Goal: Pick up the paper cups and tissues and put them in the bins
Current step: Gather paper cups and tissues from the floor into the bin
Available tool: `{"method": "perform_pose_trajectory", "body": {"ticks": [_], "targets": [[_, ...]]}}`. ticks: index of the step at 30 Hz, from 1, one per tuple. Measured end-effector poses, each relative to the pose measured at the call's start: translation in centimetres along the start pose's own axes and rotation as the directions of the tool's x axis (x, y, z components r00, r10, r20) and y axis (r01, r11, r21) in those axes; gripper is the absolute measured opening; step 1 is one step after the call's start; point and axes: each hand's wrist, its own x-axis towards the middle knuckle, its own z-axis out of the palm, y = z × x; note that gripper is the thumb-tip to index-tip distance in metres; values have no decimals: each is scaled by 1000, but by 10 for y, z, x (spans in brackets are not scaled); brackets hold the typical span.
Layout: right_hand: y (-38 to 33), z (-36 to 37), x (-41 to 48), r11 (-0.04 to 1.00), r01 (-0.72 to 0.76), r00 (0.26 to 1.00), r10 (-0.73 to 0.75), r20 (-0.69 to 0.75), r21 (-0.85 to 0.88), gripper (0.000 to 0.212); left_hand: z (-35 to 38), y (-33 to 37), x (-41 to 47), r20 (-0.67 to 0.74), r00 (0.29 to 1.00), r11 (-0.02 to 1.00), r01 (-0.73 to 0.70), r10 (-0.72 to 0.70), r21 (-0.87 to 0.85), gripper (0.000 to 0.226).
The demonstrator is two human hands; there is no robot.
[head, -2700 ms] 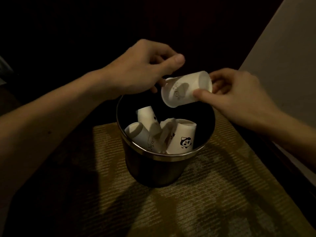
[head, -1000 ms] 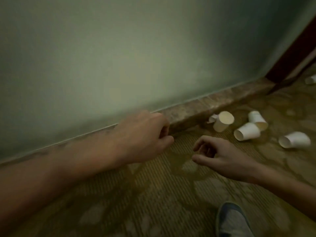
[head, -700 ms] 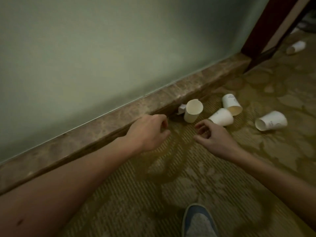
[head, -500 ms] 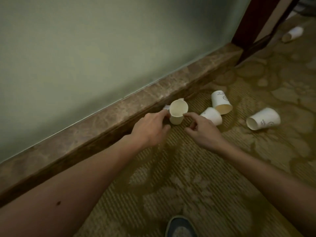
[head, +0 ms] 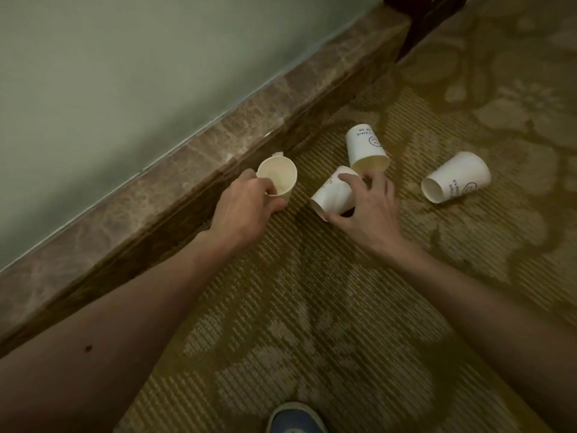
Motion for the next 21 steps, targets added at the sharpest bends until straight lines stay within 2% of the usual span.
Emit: {"method": "perform_pose_trajectory", "body": {"ticks": [4, 9, 15, 19, 21], "targets": [[8, 6, 4, 993, -45, 997, 38, 66, 112, 69, 1, 1, 8, -38, 999, 1000, -5, 6, 18, 21], [7, 11, 8, 992, -80, 989, 66, 130, 101, 93, -3, 1, 7, -135, 990, 1000, -28, 28, 1, 22], [-3, 16, 12, 965, -144, 989, 134, 61, 217, 76, -32, -10, -22, -224, 967, 991, -129, 119, -31, 19], [-8, 8, 3, 874, -219, 976, 198, 95, 433, 68, -52, -30, -57, -176, 977, 986, -136, 117, -96, 20], [-9, 3, -9, 811, -257, 966, 203, 159, 526, 61, -57, -41, -75, -155, 986, 981, -87, 60, -172, 19]]}}
